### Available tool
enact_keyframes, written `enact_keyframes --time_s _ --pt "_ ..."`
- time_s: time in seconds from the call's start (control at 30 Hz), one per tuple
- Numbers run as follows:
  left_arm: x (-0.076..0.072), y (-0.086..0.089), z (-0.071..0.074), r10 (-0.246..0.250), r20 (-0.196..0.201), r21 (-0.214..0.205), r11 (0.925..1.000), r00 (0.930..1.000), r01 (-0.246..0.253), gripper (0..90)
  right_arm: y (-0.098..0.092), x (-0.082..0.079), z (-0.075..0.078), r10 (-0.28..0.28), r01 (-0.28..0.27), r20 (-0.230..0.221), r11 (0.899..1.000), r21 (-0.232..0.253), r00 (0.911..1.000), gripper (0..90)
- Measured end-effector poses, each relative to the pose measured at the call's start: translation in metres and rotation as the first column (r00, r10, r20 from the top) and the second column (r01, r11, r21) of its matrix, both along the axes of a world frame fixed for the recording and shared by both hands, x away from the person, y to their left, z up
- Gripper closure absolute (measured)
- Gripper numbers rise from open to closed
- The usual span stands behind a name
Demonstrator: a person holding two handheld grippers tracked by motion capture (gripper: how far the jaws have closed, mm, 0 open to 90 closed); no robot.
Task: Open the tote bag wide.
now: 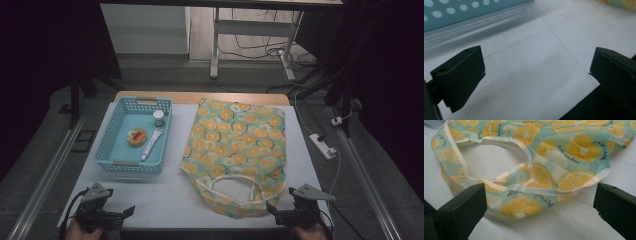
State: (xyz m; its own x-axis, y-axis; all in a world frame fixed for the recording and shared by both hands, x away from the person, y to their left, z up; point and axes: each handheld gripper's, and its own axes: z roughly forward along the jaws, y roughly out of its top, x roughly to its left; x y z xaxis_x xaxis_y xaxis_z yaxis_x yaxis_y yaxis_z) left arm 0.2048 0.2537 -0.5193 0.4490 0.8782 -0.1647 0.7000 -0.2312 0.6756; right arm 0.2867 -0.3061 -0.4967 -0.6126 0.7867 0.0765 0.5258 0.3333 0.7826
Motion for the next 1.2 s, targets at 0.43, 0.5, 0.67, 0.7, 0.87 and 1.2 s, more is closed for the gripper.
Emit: enact_keyframes --time_s 0.43,0.5,0.67,0.7,0.87,1.2 --pt "0.0036 -0.0078 -0.0017 -0.002 -0.037 0.069 0.9976 0.9993 0.005 0.0 0.0028 0.0006 -0.0009 0.051 -0.051 -0.016 0.999 -0.011 0.9986 0.0" --pt "0.0035 -0.0081 -0.0018 -0.004 -0.037 0.070 0.9975 0.9993 0.006 0.0 0.0028 0.0007 -0.0009 0.052 -0.052 -0.017 0.999 -0.010 0.9985 0.0" --pt "0.0037 -0.0078 -0.0018 -0.012 -0.040 0.065 0.9978 0.9991 0.015 0.0 0.0025 0.0009 -0.0006 0.061 -0.062 -0.021 0.998 -0.010 0.9979 0.0" --pt "0.0037 -0.0079 -0.0019 -0.014 -0.041 0.065 0.9978 0.9991 0.016 0.0 0.0027 0.0010 -0.0008 0.062 -0.062 -0.020 0.998 -0.008 0.9979 0.0" --pt "0.0040 -0.0080 -0.0021 -0.014 -0.044 0.065 0.9977 0.9989 0.017 0.1 0.0026 0.0009 -0.0005 0.065 -0.065 -0.018 0.998 -0.004 0.9977 0.0" --pt "0.0041 -0.0036 -0.0020 -0.008 -0.045 0.030 0.9995 0.9989 0.010 0.2 0.0037 0.0006 0.0027 0.076 -0.076 -0.031 0.997 -0.010 0.9966 0.0"
